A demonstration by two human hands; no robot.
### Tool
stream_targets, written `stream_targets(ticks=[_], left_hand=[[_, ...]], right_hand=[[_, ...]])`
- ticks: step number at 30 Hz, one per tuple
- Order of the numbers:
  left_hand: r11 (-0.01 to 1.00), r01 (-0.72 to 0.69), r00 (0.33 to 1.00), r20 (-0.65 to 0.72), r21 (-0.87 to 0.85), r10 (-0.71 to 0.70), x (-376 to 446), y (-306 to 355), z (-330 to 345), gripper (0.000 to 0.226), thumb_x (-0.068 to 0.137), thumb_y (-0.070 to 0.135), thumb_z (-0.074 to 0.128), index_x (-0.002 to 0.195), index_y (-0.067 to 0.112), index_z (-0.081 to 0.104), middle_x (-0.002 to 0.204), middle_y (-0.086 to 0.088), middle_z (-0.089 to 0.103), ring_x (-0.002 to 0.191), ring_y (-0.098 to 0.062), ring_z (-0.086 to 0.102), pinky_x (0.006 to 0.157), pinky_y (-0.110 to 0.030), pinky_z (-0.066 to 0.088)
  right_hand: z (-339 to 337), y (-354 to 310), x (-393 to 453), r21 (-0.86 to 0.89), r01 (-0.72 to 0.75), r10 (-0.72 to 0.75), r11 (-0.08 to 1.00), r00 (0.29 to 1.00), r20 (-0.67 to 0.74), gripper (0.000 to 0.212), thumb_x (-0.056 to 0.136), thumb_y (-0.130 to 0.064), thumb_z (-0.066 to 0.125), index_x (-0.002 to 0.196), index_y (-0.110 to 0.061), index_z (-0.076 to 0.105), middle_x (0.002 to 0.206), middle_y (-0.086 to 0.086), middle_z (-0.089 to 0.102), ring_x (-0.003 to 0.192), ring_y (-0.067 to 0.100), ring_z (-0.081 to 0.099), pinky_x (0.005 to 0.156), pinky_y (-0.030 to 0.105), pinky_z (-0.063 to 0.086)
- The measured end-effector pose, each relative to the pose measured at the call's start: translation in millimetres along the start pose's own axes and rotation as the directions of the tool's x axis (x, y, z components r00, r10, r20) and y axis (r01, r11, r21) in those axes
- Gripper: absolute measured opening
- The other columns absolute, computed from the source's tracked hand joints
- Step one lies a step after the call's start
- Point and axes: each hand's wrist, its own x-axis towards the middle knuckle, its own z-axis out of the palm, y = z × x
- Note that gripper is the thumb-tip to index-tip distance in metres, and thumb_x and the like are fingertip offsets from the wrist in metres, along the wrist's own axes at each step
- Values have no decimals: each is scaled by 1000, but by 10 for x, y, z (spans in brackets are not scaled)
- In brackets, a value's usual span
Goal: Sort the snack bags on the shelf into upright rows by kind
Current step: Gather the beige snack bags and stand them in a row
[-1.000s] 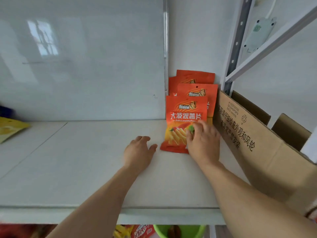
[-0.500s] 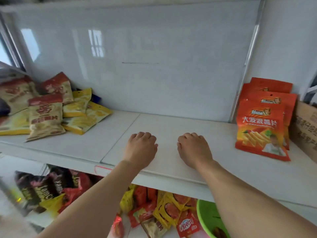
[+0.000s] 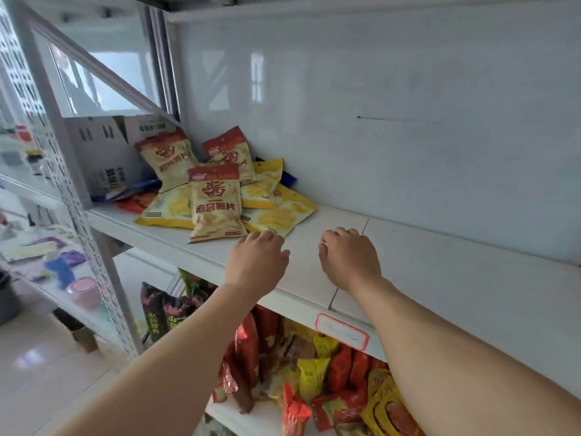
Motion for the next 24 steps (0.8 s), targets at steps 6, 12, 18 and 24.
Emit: stream_targets(ticks=[6,12,18,24], left_hand=[[984,160,986,-36,-80,-163,447,-707,81,35,102,40,45,125,22,65,128,3,64,122,-26,56,101,-43,46],[900,376,915,-63,-220,-398,993,-1349,218,59,100,55,46,147,20,46,151,-5,49,140,-30,41,110,-46,38],[791,590,807,149,-164,-571,1350,-1798,428,123,78,93,27,161,6,1,169,-15,8,156,-34,1,125,-50,5],[884,457,883,170,-95,-438,1710,-2189,551,127,73,94,35,161,10,-1,168,-12,14,155,-34,4,126,-51,6]], right_hand=[[287,-411,778,127,-15,22,992,998,-51,30,104,-31,35,108,-15,60,112,3,64,103,27,55,79,37,40],[546,-807,1657,365,-79,117,928,990,-83,30,101,-33,42,114,-18,64,111,0,68,99,23,62,74,35,53],[635,-1276,2395,526,-182,192,831,981,35,47,102,-43,42,141,-19,49,138,5,57,122,27,57,94,40,51],[719,-1537,3027,495,-313,299,810,948,110,60,102,-51,39,148,-12,39,147,13,46,133,33,48,105,46,45]])
